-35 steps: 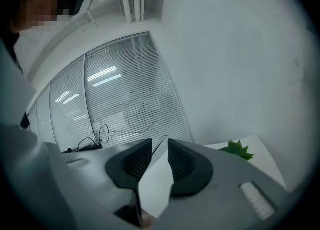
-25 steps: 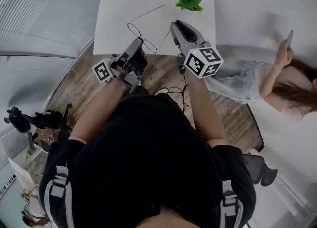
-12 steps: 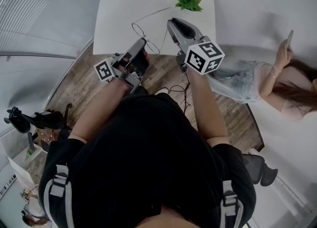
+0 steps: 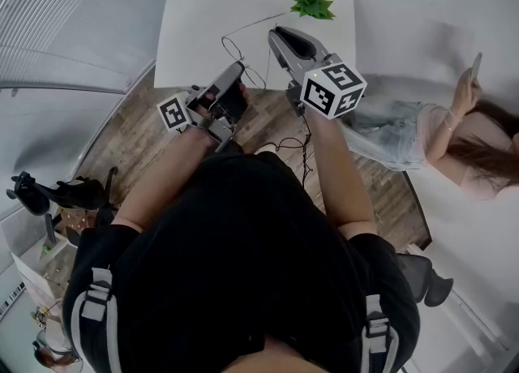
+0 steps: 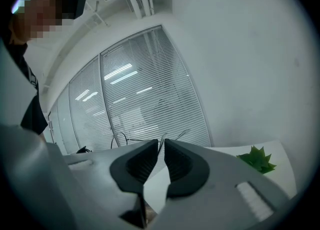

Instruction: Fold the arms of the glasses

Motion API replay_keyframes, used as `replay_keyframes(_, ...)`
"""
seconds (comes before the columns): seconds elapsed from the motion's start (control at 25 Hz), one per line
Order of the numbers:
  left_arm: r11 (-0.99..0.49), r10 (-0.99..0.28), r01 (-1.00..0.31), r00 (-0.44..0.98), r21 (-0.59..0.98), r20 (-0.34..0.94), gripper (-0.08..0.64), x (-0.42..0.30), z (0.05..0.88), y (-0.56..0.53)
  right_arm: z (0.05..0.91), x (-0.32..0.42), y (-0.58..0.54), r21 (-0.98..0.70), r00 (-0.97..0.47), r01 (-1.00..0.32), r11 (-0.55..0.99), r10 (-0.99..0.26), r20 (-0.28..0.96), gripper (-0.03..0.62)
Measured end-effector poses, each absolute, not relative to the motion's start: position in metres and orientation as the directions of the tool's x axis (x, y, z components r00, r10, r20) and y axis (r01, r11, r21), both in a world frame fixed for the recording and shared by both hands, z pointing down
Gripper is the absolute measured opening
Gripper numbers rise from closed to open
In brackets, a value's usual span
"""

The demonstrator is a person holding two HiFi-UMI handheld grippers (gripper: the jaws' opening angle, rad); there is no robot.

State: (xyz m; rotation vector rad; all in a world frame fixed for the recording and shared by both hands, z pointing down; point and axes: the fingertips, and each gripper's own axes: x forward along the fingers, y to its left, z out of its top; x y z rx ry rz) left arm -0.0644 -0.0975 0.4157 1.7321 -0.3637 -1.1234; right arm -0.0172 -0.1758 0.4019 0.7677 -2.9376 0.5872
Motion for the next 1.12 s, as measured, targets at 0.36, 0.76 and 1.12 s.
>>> replay_keyframes(0.36, -0.453, -0.673, 0.254, 0.530, 0.854, -0.515, 0.014, -0.063, 0.418, -0.097, 0.399, -0.034, -0.171, -0.352, -0.898, -0.439, 0.827, -0.418, 0.139, 0.029)
replay_keyframes(0.76, -0.452, -0.664, 0.266, 0.537, 0.851, -0.520, 0.014, -0.061, 0.418, -0.097, 0.395, -0.050, -0.162, -0.360, -0.932, -0.361, 0.860, -0.331, 0.145, 0.025)
replay_keyframes(1.12, -0.453, -0.653, 0.280, 0.542, 0.847, -0.529, 0.014, -0.061, 0.418, -0.096, 0.394, -0.067, -0.150, -0.355, -0.958, -0.277, 0.893, -0.225, 0.180, 0.023)
